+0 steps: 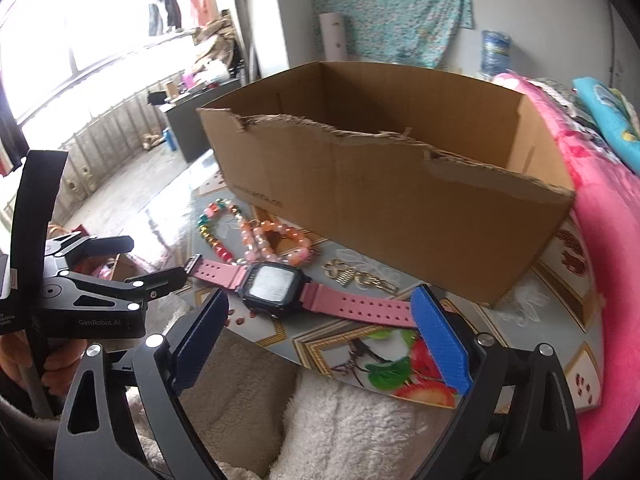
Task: Organize jewelry
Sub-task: 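Move the right tool to the pink-strapped watch and close on its strap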
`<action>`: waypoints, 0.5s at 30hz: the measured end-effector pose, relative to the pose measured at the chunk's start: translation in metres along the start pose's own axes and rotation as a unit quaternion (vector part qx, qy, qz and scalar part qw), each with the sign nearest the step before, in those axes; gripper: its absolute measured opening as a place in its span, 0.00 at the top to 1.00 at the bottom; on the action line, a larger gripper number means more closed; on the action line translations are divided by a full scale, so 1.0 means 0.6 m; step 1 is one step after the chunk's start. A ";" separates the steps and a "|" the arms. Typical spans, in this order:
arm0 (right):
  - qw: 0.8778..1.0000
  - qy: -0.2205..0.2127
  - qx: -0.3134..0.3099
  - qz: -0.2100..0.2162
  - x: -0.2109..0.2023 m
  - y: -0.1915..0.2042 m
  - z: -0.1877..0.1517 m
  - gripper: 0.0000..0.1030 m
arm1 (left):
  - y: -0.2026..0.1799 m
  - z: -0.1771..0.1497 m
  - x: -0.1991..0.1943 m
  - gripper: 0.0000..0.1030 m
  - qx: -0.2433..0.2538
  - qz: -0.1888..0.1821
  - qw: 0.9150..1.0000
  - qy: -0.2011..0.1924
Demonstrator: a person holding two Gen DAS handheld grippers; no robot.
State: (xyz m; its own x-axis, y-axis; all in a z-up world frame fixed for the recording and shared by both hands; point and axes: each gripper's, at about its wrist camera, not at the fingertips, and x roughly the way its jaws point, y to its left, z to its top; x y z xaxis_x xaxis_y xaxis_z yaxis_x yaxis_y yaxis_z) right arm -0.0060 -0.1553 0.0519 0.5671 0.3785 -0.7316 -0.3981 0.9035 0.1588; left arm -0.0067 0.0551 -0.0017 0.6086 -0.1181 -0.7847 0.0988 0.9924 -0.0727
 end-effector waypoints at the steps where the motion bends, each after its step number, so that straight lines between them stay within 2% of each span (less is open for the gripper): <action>1: 1.000 0.005 -0.010 0.013 0.009 0.005 0.003 0.18 | 0.009 -0.002 -0.004 0.08 -0.004 -0.023 1.000 -0.016; 4: 0.998 0.024 -0.044 0.045 0.045 0.020 0.015 0.20 | 0.023 -0.003 -0.008 0.08 -0.017 -0.055 0.997 -0.042; 6: 0.996 0.040 -0.056 0.048 0.067 0.015 0.022 0.20 | 0.029 -0.001 0.001 0.08 -0.022 -0.066 0.997 -0.034; 10: 0.992 0.077 -0.072 0.066 0.101 0.013 0.029 0.23 | 0.036 -0.001 0.014 0.08 -0.038 -0.117 0.992 -0.019; 12: 0.990 0.093 -0.078 0.068 0.110 0.014 0.027 0.27 | 0.033 -0.001 0.017 0.08 -0.032 -0.126 0.991 -0.016; 15: 0.988 0.106 -0.086 0.076 0.099 0.015 0.017 0.30 | 0.021 -0.003 0.018 0.08 0.004 -0.119 0.993 -0.019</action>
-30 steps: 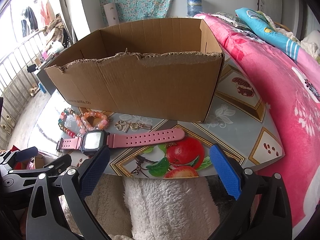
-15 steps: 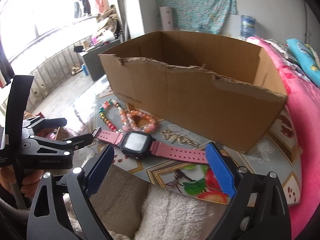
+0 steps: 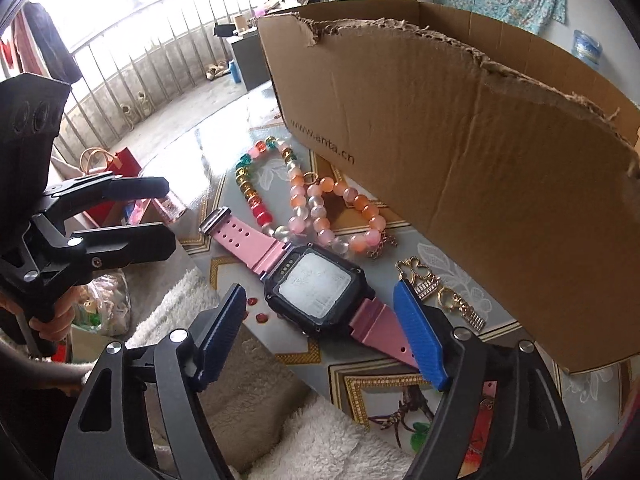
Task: Organize jewelry
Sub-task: 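Move the right tool to the pink-strapped watch and close on its strap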
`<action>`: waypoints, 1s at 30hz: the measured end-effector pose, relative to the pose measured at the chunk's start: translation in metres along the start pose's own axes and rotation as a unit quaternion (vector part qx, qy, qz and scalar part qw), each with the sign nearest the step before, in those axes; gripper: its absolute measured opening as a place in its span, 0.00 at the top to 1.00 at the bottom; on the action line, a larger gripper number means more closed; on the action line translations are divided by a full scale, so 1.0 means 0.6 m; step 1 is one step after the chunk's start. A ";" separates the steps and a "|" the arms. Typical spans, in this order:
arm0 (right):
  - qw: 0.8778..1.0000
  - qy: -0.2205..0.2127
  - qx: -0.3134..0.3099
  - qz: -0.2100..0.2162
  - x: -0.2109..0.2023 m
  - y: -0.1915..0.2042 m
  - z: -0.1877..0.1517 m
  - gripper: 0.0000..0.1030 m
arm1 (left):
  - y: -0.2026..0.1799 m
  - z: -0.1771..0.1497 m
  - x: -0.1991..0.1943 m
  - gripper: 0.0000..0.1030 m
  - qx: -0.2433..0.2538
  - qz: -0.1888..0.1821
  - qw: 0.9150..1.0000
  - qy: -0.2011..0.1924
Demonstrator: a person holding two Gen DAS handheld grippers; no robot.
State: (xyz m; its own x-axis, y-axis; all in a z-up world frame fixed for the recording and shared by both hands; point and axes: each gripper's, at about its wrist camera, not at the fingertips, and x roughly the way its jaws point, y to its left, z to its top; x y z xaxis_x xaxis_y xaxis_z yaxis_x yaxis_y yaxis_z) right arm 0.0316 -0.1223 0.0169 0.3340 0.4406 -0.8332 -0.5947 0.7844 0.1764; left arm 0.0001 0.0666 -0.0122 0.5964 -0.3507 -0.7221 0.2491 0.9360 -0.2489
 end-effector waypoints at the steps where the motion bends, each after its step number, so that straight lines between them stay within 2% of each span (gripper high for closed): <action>1: 1.000 0.003 -0.002 0.002 -0.006 0.003 -0.008 0.32 | -0.005 -0.002 0.000 0.08 0.015 0.005 1.000 -0.001; 5: 1.000 0.009 -0.016 -0.015 -0.015 0.017 -0.031 0.41 | -0.027 -0.009 0.000 0.08 0.076 0.018 0.997 -0.004; 10: 0.999 0.018 -0.036 -0.028 -0.014 0.032 -0.035 0.44 | -0.054 -0.021 -0.006 0.08 0.139 0.023 0.990 -0.010; 13: 0.999 0.028 -0.023 -0.008 -0.014 0.023 -0.023 0.46 | -0.074 -0.030 -0.010 0.09 0.180 0.024 0.983 -0.013; 15: 0.999 0.037 -0.006 0.015 -0.015 0.008 -0.018 0.46 | -0.093 -0.037 -0.009 0.12 0.215 0.032 0.976 -0.016; 17: 0.998 0.047 0.016 0.044 -0.017 -0.009 -0.014 0.46 | -0.108 -0.042 -0.002 0.26 0.246 0.039 0.968 -0.015; 21: 0.993 0.062 0.051 0.092 -0.018 -0.039 -0.009 0.47 | -0.130 -0.047 0.018 0.35 0.291 0.057 0.955 -0.007; 24: 0.987 0.072 0.077 0.120 -0.016 -0.060 -0.007 0.46 | -0.140 -0.047 0.033 0.43 0.309 0.065 0.949 0.006; 25: 0.986 0.074 0.083 0.127 -0.016 -0.065 -0.008 0.46 | -0.142 -0.047 0.037 0.48 0.312 0.066 0.948 0.011; 27: 0.983 0.075 0.092 0.137 -0.014 -0.072 -0.009 0.47 | -0.146 -0.044 0.040 0.51 0.311 0.059 0.948 0.014; 29: 0.982 0.075 0.098 0.140 -0.013 -0.078 -0.003 0.50 | -0.149 -0.041 0.041 0.64 0.306 0.050 0.950 0.020; 30: 0.982 0.073 0.103 0.143 -0.011 -0.088 -0.004 0.50 | -0.148 -0.038 0.042 0.65 0.302 0.048 0.952 0.022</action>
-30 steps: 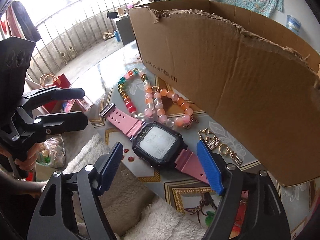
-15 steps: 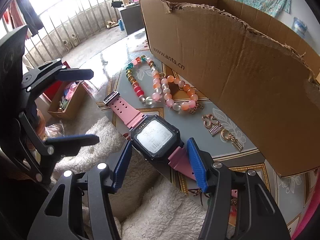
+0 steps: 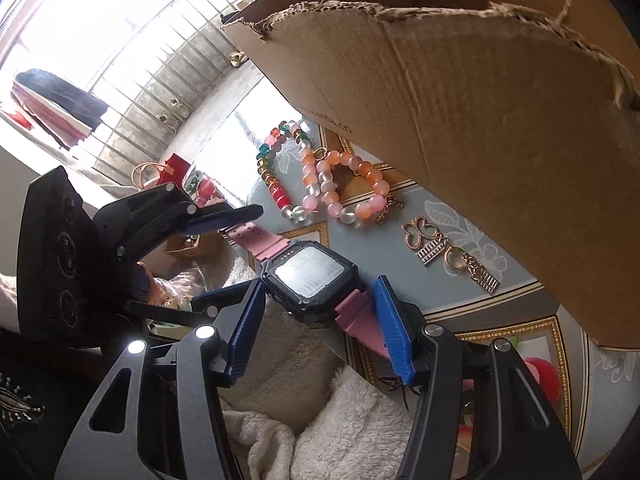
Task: Organize jewelry
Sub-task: 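Move the right tool to the pink-strapped watch and close on its strap, then lift the watch with the right tool and lower it into the cardboard box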
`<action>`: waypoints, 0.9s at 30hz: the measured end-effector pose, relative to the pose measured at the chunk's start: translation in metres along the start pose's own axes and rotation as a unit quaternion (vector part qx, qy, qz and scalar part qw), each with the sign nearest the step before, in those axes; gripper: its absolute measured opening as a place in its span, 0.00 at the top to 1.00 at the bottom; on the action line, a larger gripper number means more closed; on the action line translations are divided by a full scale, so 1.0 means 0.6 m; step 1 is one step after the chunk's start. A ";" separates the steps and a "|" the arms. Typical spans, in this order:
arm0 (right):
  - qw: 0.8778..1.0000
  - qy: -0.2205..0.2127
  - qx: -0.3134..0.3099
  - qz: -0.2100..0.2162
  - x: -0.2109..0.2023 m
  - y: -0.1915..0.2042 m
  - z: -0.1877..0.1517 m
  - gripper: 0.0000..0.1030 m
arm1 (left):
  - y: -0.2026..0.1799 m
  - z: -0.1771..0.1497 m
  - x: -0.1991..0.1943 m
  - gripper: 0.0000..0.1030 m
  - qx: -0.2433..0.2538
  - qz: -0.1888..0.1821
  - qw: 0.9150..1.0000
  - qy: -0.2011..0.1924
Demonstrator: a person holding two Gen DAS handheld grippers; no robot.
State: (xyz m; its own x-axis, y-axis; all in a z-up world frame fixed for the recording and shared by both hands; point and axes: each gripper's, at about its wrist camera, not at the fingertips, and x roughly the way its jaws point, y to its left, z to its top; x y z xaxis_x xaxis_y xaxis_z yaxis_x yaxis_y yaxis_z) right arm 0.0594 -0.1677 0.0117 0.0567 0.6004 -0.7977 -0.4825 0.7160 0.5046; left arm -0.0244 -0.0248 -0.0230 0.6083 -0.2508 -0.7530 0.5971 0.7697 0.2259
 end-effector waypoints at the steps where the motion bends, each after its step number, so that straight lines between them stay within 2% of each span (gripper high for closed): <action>1: 1.000 -0.002 0.005 0.003 -0.002 -0.005 -0.002 0.50 | 0.002 0.001 0.000 0.71 -0.005 -0.003 1.000 0.001; 2: 1.000 -0.006 0.009 0.004 -0.006 -0.009 -0.005 0.50 | 0.006 0.006 0.003 0.82 -0.012 -0.002 1.000 0.005; 3: 1.000 -0.007 0.006 0.001 -0.001 -0.002 0.002 0.50 | 0.012 0.012 0.007 0.85 -0.024 -0.006 1.000 0.011; 6: 1.000 -0.012 -0.016 -0.020 0.000 0.006 -0.001 0.50 | 0.034 0.014 0.004 0.86 -0.081 -0.053 0.995 0.024; 10: 0.996 -0.018 -0.060 -0.066 -0.003 0.024 -0.021 0.50 | 0.050 0.016 0.008 0.87 -0.123 -0.088 0.988 0.037; 12: 0.991 -0.024 -0.081 -0.100 -0.006 0.027 -0.032 0.56 | 0.054 0.017 0.010 0.88 -0.135 -0.098 0.985 0.041; 13: 0.989 -0.028 -0.090 -0.118 -0.007 0.028 -0.038 0.65 | 0.054 0.018 0.010 0.88 -0.139 -0.101 0.984 0.043; 16: 0.982 -0.043 -0.095 -0.157 -0.018 0.023 -0.050 0.86 | 0.053 0.020 0.010 0.89 -0.151 -0.103 0.982 0.046; 19: 0.981 -0.060 -0.085 -0.165 -0.032 0.022 -0.057 0.95 | 0.049 0.026 0.004 0.95 -0.153 -0.097 0.983 0.038; 22: 0.979 -0.077 -0.091 -0.163 -0.062 0.040 -0.068 0.96 | 0.046 0.036 -0.026 0.98 -0.144 -0.083 0.986 0.022; 27: 0.977 -0.119 -0.099 -0.146 -0.141 0.081 -0.058 0.96 | 0.083 0.072 -0.108 0.98 -0.149 -0.074 0.986 -0.023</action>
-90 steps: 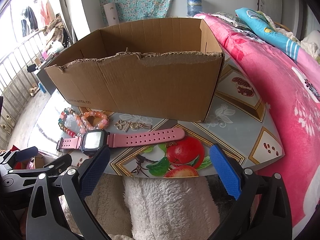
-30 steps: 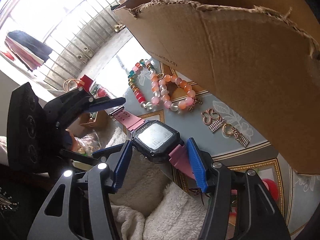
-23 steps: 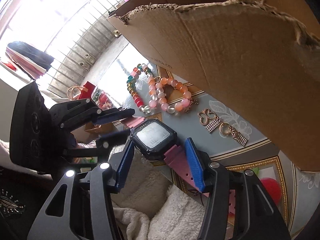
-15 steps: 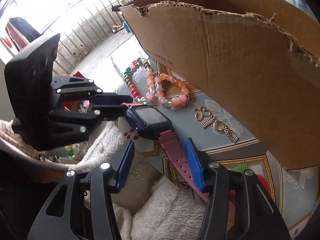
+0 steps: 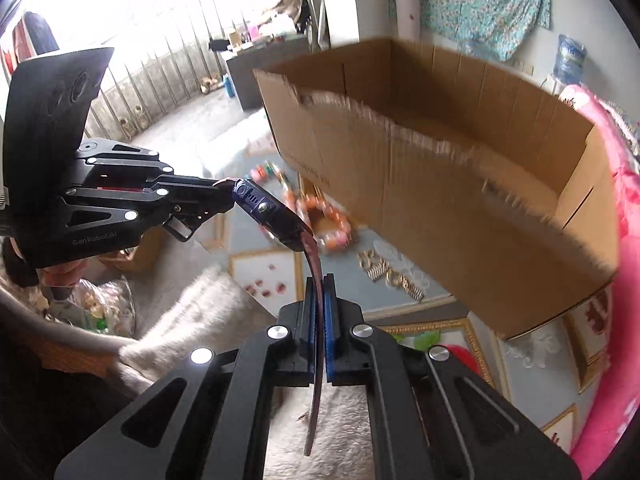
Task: Organize jewelry
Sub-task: 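Lift the watch with the right tool and lower it into the cardboard box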
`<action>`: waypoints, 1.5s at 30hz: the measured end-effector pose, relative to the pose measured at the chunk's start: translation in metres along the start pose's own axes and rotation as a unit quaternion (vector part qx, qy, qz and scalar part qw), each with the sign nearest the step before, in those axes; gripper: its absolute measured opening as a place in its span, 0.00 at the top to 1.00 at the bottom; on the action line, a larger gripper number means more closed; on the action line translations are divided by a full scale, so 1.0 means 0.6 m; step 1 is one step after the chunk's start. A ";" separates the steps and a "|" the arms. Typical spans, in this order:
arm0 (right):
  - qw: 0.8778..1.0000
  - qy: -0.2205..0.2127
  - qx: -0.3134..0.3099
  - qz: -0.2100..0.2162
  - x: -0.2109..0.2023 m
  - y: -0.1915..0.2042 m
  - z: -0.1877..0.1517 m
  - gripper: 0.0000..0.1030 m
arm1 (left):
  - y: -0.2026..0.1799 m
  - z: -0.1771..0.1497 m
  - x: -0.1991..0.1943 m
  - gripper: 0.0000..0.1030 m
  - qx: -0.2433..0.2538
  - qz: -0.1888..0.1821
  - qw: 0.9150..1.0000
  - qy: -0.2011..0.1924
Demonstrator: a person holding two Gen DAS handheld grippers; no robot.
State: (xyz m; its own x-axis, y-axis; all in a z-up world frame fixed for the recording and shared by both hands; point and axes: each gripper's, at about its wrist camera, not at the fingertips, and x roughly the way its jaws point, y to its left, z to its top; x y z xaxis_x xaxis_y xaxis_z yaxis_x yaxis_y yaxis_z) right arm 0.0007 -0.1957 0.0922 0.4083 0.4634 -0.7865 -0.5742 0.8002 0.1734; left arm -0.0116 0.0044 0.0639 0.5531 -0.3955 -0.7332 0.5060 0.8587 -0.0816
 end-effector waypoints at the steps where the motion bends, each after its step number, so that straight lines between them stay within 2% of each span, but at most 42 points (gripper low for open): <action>1: 1.000 -0.011 0.001 0.004 -0.019 -0.001 0.015 0.96 | 0.001 0.012 -0.019 0.98 0.003 0.004 1.000 -0.012; 3: 0.999 -0.035 -0.003 0.011 -0.049 0.003 0.050 0.96 | -0.003 0.043 -0.052 0.98 0.013 0.015 0.999 -0.037; 6: 0.998 -0.062 0.004 0.023 -0.087 -0.026 0.109 0.96 | 0.003 0.113 -0.080 0.98 0.026 0.028 0.996 -0.074; 8: 0.998 -0.062 0.014 0.031 -0.094 -0.056 0.150 0.96 | 0.015 0.170 -0.075 0.98 0.026 0.033 0.996 -0.081; 10: 0.998 -0.041 0.030 0.035 -0.069 -0.095 0.192 0.96 | 0.025 0.218 -0.047 0.98 0.026 0.035 0.997 -0.071; 13: 0.996 0.021 0.071 0.049 -0.006 -0.161 0.242 0.96 | 0.066 0.292 0.017 0.98 0.012 0.026 1.000 -0.007; 16: 0.988 0.091 0.104 0.070 0.069 -0.216 0.260 0.96 | 0.101 0.342 0.111 0.98 -0.003 0.025 0.997 0.070; 17: 0.986 0.106 0.109 0.068 0.097 -0.203 0.265 0.96 | 0.115 0.337 0.137 0.98 -0.007 0.023 0.996 0.090; 19: 0.981 0.141 0.115 0.070 0.137 -0.220 0.274 0.96 | 0.129 0.330 0.185 0.98 -0.011 0.033 0.992 0.124; 22: 0.973 0.188 0.116 0.061 0.184 -0.239 0.288 0.96 | 0.127 0.333 0.239 0.98 0.009 0.058 0.984 0.168; 24: 0.969 0.209 0.124 0.052 0.203 -0.254 0.300 0.96 | 0.127 0.338 0.263 0.97 0.017 0.076 0.979 0.188; 27: 0.965 0.224 0.134 0.032 0.224 -0.275 0.312 0.93 | 0.137 0.349 0.293 0.90 0.019 0.102 0.973 0.206; 29: 0.965 0.223 0.139 0.020 0.233 -0.287 0.315 0.93 | 0.140 0.353 0.301 0.81 0.022 0.119 0.972 0.201; 37: 0.976 0.179 0.123 -0.005 0.206 -0.283 0.315 0.93 | 0.133 0.364 0.257 0.76 0.027 0.131 0.982 0.134; 41: 0.980 0.170 0.103 0.002 0.183 -0.260 0.312 0.93 | 0.129 0.369 0.194 0.67 0.011 0.137 0.987 0.081; 45: 0.980 0.181 0.082 0.018 0.188 -0.232 0.311 0.93 | 0.127 0.352 0.110 0.60 -0.009 0.141 0.990 0.024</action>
State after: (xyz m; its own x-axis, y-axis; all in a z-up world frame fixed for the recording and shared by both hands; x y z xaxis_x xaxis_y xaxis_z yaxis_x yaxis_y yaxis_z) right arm 0.2589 -0.1835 0.0901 0.0947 0.3505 -0.9318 -0.4487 0.8505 0.2743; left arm 0.2033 -0.0249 0.1516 0.6383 -0.1238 -0.7598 0.3246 0.9382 0.1198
